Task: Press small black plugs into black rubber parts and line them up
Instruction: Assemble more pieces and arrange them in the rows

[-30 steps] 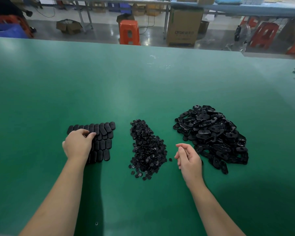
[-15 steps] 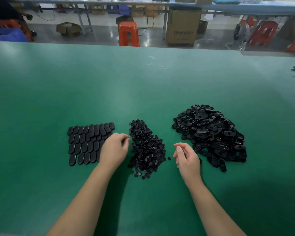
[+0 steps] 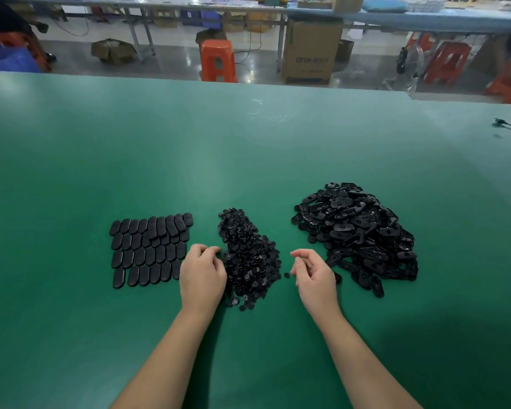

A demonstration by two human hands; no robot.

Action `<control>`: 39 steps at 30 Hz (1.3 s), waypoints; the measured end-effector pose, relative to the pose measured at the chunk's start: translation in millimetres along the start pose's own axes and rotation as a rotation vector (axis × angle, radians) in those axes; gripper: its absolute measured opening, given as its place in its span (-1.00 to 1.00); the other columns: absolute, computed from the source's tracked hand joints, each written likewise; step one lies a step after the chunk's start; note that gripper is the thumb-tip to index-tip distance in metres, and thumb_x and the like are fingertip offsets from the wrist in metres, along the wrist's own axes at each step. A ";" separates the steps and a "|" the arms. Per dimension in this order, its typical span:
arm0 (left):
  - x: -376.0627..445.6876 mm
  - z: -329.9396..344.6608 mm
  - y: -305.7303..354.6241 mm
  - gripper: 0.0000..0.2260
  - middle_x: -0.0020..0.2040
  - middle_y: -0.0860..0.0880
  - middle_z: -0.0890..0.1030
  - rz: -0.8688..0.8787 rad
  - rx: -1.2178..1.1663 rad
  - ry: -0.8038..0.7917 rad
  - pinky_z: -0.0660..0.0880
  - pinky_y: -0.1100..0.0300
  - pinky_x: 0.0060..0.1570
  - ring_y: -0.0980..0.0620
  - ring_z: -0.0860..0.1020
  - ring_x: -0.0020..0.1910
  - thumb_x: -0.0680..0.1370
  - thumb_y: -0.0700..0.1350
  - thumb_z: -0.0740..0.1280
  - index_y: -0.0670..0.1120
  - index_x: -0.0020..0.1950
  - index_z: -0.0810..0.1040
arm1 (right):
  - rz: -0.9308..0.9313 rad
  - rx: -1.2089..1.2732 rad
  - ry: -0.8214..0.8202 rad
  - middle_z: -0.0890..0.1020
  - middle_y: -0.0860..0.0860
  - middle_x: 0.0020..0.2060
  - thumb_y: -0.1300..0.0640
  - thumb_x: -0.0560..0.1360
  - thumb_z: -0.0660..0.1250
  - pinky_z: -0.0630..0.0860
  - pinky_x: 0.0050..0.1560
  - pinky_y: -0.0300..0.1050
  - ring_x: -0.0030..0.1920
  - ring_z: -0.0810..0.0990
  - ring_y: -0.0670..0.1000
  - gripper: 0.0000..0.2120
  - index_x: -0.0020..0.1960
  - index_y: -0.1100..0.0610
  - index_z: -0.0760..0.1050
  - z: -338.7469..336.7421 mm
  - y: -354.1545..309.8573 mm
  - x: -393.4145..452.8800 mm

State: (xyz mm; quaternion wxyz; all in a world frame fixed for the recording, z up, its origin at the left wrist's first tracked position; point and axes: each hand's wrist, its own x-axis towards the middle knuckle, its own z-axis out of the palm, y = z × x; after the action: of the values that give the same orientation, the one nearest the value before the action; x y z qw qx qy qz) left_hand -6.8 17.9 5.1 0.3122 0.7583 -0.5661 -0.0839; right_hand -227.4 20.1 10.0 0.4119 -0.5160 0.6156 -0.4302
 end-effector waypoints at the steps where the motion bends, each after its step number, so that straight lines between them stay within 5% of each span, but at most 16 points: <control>1: 0.8 0.1 -0.7 -0.79 -0.01 -0.04 0.58 -0.002 0.005 0.015 0.46 0.04 -0.01 -0.05 0.55 -0.11 0.57 -0.25 0.32 -0.16 0.13 0.69 | 0.000 -0.026 -0.026 0.64 0.01 -0.29 0.18 0.65 0.25 0.34 -0.40 -0.08 -0.43 0.37 -0.05 -0.81 0.01 -0.09 0.55 -0.4 -1.7 0.7; 6: 2.6 2.2 -2.0 -0.87 -0.06 -0.01 0.60 -0.013 0.034 0.054 0.34 0.02 0.03 -0.02 0.55 -0.10 0.59 -0.17 0.34 -0.10 0.01 0.70 | 0.030 -0.071 -0.173 0.64 -0.06 -0.27 0.19 0.65 0.26 0.47 -0.32 -0.16 -0.34 0.48 -0.10 -0.81 0.02 -0.07 0.57 -19.1 -9.4 3.5; 10: 3.8 3.6 -5.5 -0.91 -0.08 0.02 0.56 -0.034 0.025 0.049 0.29 0.07 0.02 -0.01 0.52 -0.15 0.59 -0.13 0.36 -0.07 -0.04 0.66 | -0.058 -0.457 -0.082 0.52 -0.15 -0.22 0.20 0.63 0.28 0.35 -0.34 -0.39 -0.39 0.46 -0.20 -0.84 0.06 -0.02 0.59 -53.1 -8.2 9.0; 14: 3.7 4.0 -5.5 -0.93 -0.09 0.04 0.53 -0.031 0.024 0.044 0.25 0.11 0.02 0.01 0.49 -0.18 0.58 -0.13 0.38 -0.06 -0.06 0.65 | -0.031 -0.684 -0.013 0.50 -0.10 -0.07 0.21 0.61 0.30 0.41 -0.12 -0.17 -0.26 0.48 -0.18 -0.82 0.16 0.03 0.59 -79.3 -6.1 12.9; 22: 1.7 3.8 -3.9 -0.87 -0.05 -0.06 0.56 0.003 0.105 0.097 0.36 -0.04 0.01 -0.09 0.53 -0.08 0.52 -0.15 0.46 -0.10 0.05 0.71 | 0.025 -0.817 -0.100 0.48 -0.10 -0.01 0.13 0.61 0.34 0.46 -0.07 -0.14 -0.18 0.50 -0.14 -0.77 0.26 0.01 0.56 -78.6 -4.9 11.0; 27: 1.7 2.2 -2.8 -0.94 -0.07 -0.06 0.56 0.016 0.128 0.088 0.37 -0.05 0.00 -0.11 0.52 -0.07 0.51 -0.15 0.47 -0.10 -0.05 0.72 | 0.037 -0.875 -0.115 0.48 -0.11 0.00 0.08 0.62 0.34 0.42 -0.09 -0.17 -0.11 0.50 -0.11 -0.77 0.27 0.01 0.57 -73.6 -7.7 13.0; 31: 0.6 0.7 -2.7 -0.98 -0.14 -0.02 0.56 0.059 0.083 0.091 0.37 0.00 -0.07 -0.06 0.51 -0.13 0.51 -0.17 0.47 -0.08 -0.07 0.69 | 0.019 -0.803 -0.101 0.47 -0.11 -0.09 0.05 0.59 0.38 0.34 -0.28 -0.22 -0.28 0.45 -0.17 -0.95 0.03 -0.05 0.62 -69.9 -8.0 12.1; 34: -1.4 -1.5 -1.5 -0.96 -0.20 0.04 0.61 0.121 0.054 0.080 0.38 0.05 -0.13 0.00 0.54 -0.22 0.54 -0.18 0.43 -0.06 -0.06 0.67 | -0.041 -0.637 -0.020 0.45 -0.11 -0.30 0.07 0.57 0.41 0.32 -0.38 -0.24 -0.38 0.42 -0.12 -0.89 -0.10 -0.13 0.58 -65.7 -8.4 10.9; 39: -3.2 -4.9 0.9 -0.93 -0.15 0.03 0.65 0.169 -0.069 0.063 0.52 0.06 -0.10 0.02 0.58 -0.20 0.54 -0.23 0.42 -0.11 -0.01 0.65 | -0.042 -0.231 0.019 0.61 -0.06 -0.39 0.21 0.60 0.33 0.55 -0.33 -0.23 -0.40 0.51 -0.14 -0.78 0.02 -0.10 0.65 -49.4 -10.6 10.7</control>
State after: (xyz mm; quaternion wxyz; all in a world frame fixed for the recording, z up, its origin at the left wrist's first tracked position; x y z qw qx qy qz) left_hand -6.3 22.6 8.7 0.3619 0.6987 -0.6149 -0.0529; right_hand -272.7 13.7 33.8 0.3348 -0.5688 0.6539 -0.3700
